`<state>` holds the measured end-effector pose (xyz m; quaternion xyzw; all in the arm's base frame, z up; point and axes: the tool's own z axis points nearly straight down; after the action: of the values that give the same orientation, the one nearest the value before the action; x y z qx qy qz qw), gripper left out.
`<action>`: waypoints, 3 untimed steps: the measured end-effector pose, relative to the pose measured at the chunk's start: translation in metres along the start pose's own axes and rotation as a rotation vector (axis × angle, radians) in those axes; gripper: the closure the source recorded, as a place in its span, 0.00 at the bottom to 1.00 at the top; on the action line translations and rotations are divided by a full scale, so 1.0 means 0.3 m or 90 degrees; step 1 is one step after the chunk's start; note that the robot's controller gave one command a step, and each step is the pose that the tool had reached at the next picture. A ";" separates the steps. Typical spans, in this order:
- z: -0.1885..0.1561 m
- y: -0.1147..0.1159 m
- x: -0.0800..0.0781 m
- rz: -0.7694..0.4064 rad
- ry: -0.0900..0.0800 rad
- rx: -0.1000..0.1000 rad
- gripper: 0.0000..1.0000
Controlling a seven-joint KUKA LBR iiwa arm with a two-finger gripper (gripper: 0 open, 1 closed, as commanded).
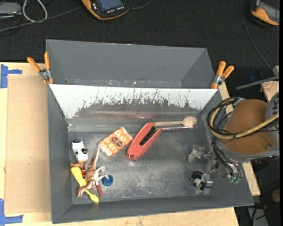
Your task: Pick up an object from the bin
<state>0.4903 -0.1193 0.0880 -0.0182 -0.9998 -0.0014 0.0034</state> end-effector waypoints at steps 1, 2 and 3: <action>-0.003 0.004 -0.209 0.036 -0.007 -0.001 0.00; 0.024 -0.043 -0.215 0.043 -0.004 -0.001 0.00; 0.061 0.186 -0.134 0.045 -0.008 -0.002 0.00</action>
Offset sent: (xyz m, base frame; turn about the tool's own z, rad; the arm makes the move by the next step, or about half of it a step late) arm 0.0332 -0.0322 -0.0149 0.0724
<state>0.5326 -0.0649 0.0696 -0.0534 -0.9986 -0.0029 -0.0030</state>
